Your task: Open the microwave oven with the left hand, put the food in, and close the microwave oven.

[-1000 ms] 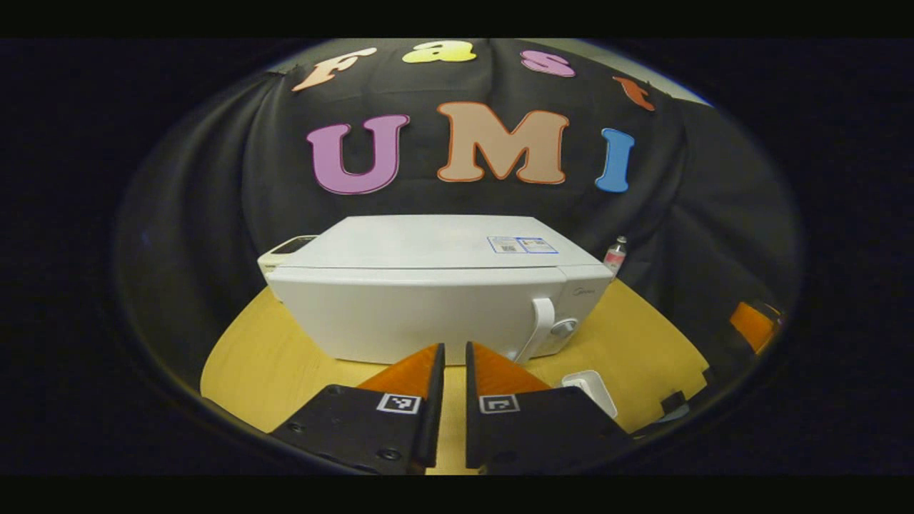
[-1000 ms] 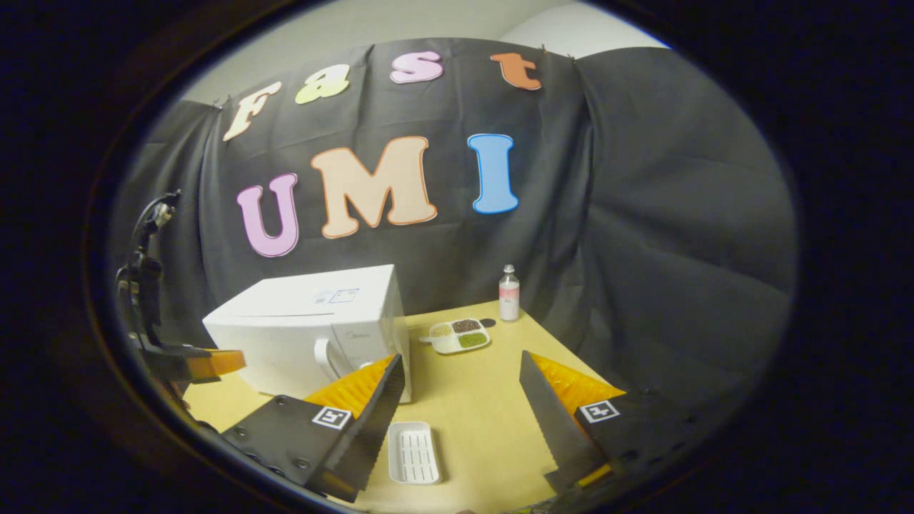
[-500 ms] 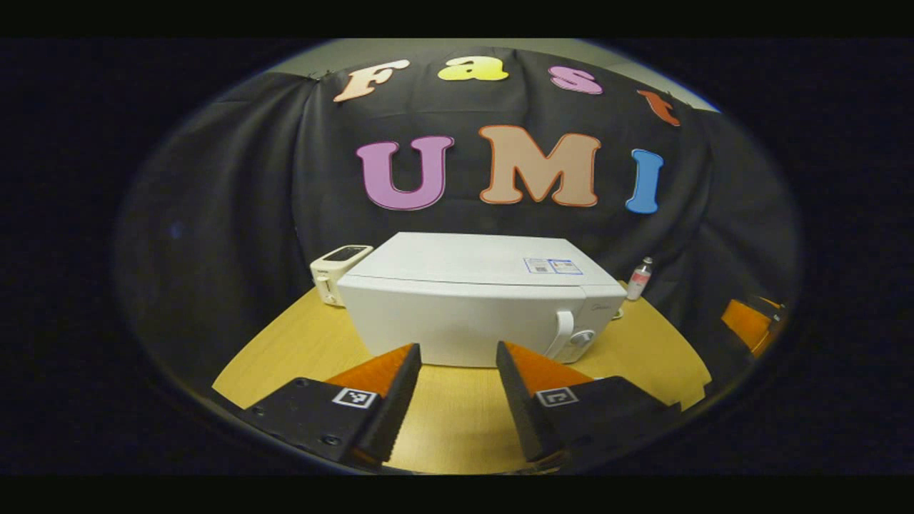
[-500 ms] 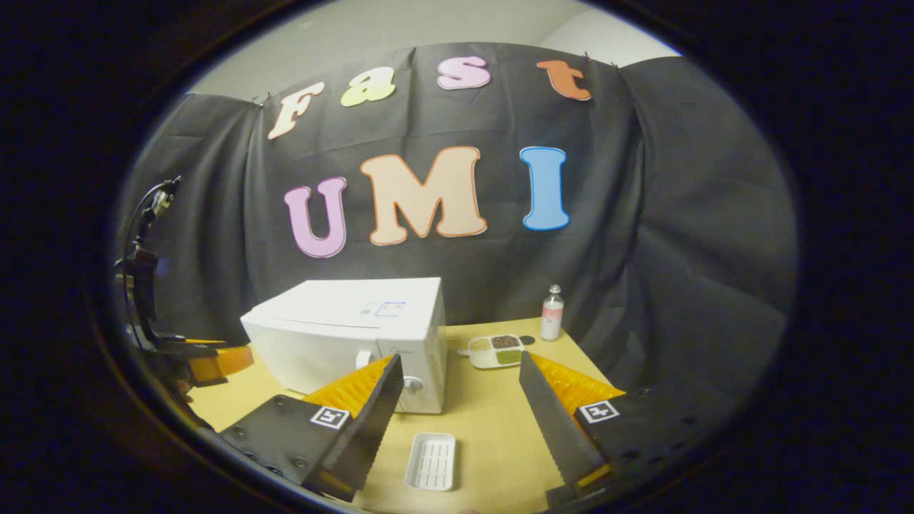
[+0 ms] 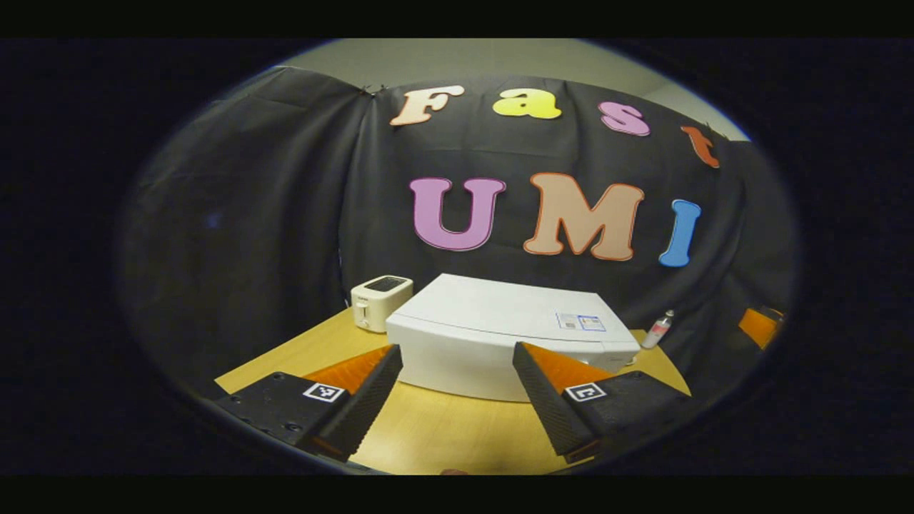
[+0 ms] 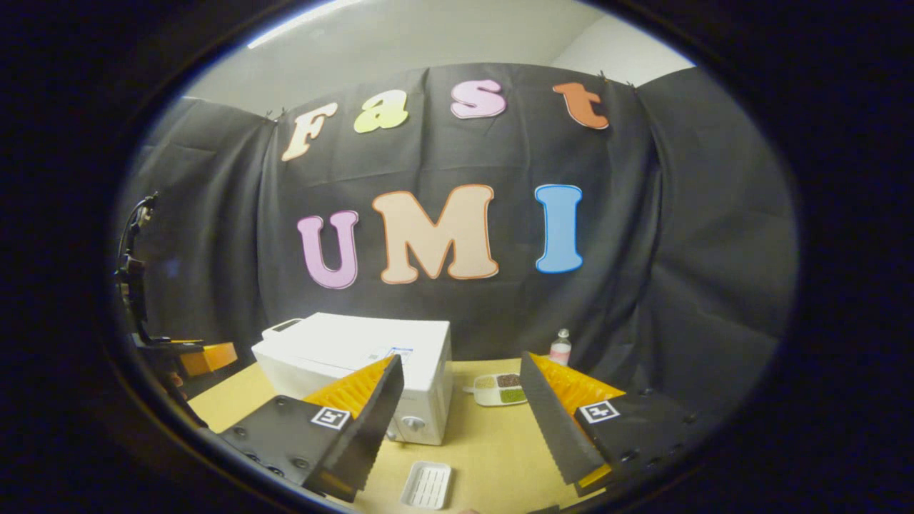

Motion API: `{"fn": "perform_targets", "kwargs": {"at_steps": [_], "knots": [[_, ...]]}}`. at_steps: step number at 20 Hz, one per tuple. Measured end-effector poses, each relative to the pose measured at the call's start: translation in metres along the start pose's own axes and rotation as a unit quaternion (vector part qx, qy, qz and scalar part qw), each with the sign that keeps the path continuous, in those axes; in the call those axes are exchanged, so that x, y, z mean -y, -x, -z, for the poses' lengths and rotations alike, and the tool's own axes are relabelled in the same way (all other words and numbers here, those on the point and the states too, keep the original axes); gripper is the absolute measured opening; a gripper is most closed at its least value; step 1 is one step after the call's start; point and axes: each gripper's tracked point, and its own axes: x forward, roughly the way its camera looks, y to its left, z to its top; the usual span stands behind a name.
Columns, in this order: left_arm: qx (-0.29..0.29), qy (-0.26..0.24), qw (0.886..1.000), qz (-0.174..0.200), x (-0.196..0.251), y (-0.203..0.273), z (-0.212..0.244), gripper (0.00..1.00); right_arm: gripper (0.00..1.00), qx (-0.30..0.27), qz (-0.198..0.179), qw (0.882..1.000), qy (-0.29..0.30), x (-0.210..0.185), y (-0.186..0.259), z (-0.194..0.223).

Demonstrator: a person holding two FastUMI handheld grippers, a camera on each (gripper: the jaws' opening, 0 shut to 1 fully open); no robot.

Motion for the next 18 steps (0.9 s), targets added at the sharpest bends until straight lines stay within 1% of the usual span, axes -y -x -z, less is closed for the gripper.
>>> {"fn": "perform_targets", "kwargs": {"at_steps": [2,6,10,12,13,14,16,17,18], "knots": [[0.003,0.0,1.0,-0.006,-0.005,-0.003,0.0,0.96,0.92,0.0,-0.005,1.0,0.007,-0.004,0.001,-0.002],[-0.002,-0.005,1.0,-0.001,-0.013,-0.001,0.001,0.96,0.92,-0.011,-0.003,1.0,0.013,-0.013,0.004,0.003],[-0.008,-0.034,0.999,0.017,-0.024,-0.003,0.004,0.96,0.92,-0.013,0.005,1.0,-0.013,-0.031,0.01,0.001],[-0.011,-0.04,0.998,0.041,-0.025,-0.006,0.005,0.96,0.92,-0.012,0.016,0.999,-0.026,-0.04,0.013,0.0],[-0.017,-0.043,0.997,0.057,-0.025,-0.008,0.009,0.94,0.99,-0.01,0.026,0.999,-0.031,-0.043,0.015,-0.001],[-0.021,-0.049,0.996,0.073,-0.027,-0.01,0.011,0.96,1.0,-0.007,0.038,0.999,-0.036,-0.047,0.018,-0.002],[-0.026,-0.065,0.992,0.106,-0.033,-0.015,0.014,0.96,1.0,-0.003,0.067,0.997,-0.046,-0.057,0.029,-0.004],[-0.028,-0.072,0.989,0.125,-0.034,-0.018,0.016,0.94,1.0,-0.001,0.081,0.995,-0.052,-0.063,0.035,-0.005],[-0.033,-0.077,0.986,0.144,-0.035,-0.021,0.02,0.96,1.0,0.0,0.098,0.994,-0.058,-0.068,0.042,-0.006]]}}
